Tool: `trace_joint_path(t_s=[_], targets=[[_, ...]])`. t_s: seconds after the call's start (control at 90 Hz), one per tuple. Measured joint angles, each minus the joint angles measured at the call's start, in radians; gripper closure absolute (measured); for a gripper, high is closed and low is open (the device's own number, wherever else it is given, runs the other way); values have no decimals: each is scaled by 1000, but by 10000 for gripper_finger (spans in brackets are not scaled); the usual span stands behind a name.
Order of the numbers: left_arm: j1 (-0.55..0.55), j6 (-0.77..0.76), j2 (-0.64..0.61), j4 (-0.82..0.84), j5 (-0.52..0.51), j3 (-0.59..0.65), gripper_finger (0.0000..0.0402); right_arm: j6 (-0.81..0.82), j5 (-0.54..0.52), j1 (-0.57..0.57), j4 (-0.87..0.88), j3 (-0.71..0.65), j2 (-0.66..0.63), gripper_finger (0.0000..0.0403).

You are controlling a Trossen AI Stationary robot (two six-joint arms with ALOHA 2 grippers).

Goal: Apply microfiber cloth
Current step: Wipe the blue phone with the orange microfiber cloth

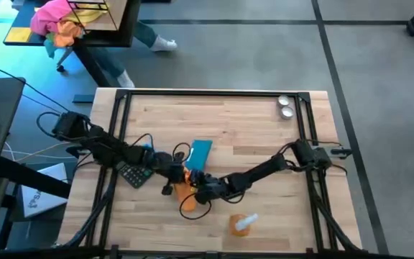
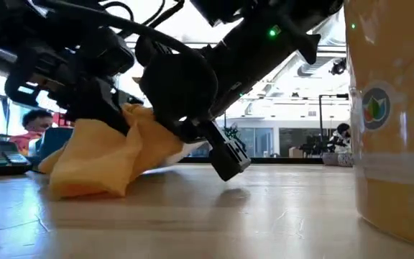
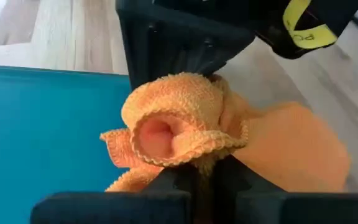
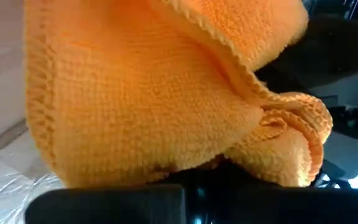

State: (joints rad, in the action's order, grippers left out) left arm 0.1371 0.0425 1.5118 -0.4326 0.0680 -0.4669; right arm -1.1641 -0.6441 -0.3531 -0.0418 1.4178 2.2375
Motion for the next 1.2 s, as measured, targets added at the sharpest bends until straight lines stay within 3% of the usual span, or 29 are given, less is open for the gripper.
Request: trace_joint_path(t_s=[0.222, 0.378, 0.589, 0.8, 0.978, 1.067, 1.2], targets=[[-41, -110, -13, 223, 130, -16, 401, 85, -27, 0, 46, 9, -2, 403], [9, -198, -53, 389, 137, -16, 401, 82, 16, -1, 42, 11, -5, 403], [41, -156, -147, 486, 8, -9, 401, 80, 94, -13, 19, 11, -8, 403], [-17, -67, -238, 630, -126, -35, 401, 50, 127, -39, 9, 11, -8, 403], [-43, -63, -242, 553, -37, -41, 401, 57, 123, -40, 4, 11, -8, 403], [-11, -120, -225, 512, 9, -41, 401, 61, 113, -38, 5, 10, -8, 403], [75, -155, -154, 431, -12, -41, 401, 64, 105, -37, -7, 9, -6, 403]])
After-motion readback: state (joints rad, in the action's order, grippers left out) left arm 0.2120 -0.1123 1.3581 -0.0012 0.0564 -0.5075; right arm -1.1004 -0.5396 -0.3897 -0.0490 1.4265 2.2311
